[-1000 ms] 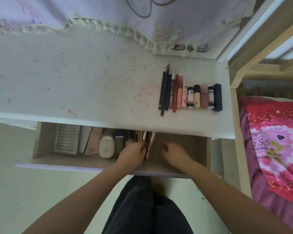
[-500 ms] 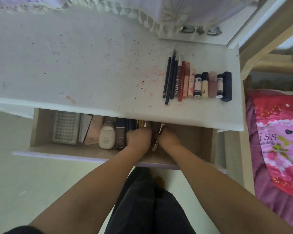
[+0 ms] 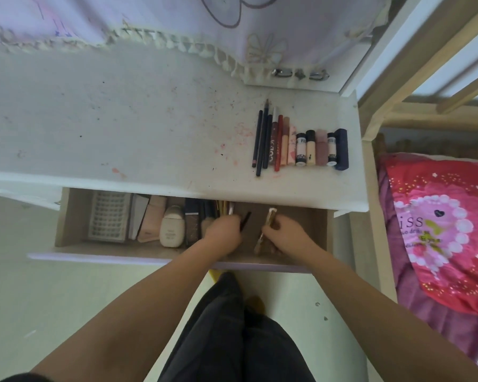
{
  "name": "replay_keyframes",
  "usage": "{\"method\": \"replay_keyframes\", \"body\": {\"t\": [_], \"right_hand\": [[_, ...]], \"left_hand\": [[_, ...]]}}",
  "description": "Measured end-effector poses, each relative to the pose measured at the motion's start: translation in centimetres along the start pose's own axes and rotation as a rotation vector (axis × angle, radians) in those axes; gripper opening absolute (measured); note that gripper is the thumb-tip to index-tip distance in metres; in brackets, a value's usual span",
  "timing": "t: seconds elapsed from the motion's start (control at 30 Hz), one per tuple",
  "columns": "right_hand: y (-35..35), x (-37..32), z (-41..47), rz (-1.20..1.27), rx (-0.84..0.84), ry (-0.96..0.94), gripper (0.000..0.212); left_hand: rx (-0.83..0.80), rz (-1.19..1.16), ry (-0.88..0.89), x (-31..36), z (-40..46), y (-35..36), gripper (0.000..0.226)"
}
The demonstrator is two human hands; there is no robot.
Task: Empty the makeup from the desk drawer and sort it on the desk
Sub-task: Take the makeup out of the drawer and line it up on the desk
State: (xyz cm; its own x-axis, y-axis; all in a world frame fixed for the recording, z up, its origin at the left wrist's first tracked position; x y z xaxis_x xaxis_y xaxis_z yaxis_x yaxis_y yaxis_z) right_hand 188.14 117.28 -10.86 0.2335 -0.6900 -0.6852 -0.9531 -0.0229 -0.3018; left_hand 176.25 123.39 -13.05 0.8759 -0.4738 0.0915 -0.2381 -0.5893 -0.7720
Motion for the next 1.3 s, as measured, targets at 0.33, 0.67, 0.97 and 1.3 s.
{"method": "replay_keyframes", "body": {"t": [0.33, 0.67, 0.97, 1.3], "right_hand": [[-4.3, -11.2, -3.8, -0.259, 0.063, -0.392, 0.016], [-5.2, -20.3, 7.4, -0.593, 0.189, -0.158, 0.026], [-6.2, -19.9, 9.5, -0.745, 0.403, -0.081, 0.029], [0.3, -15.9, -2.2, -0.529, 0.049, -0.475, 0.019]], "left_hand": [[0.278, -0.359, 0.206, -1.9, -5.9, -10.2, 0.021], [0.116, -0.395, 0.1, -4.4, 5.6, -19.6, 0.025], [0.143, -0.285, 0.041, -3.8, 8.8, -19.4, 0.034], [0.304, -0.44, 0.233, -4.7, -3.3, -13.8, 0.018]]}}
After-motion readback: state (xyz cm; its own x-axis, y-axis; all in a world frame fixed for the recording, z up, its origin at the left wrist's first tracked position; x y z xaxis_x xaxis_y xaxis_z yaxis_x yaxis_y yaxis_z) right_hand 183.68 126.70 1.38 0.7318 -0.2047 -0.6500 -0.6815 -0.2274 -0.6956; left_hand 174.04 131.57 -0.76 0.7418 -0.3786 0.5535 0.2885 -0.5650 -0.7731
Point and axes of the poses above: each hand's wrist, its own z-axis towards the middle knuckle, its own y-axis out of the palm, x = y × z, the point moved 9 cm from there along z, towards the middle knuckle, and after that the axes turned 13 degrees about z, right-handed, at the moved point
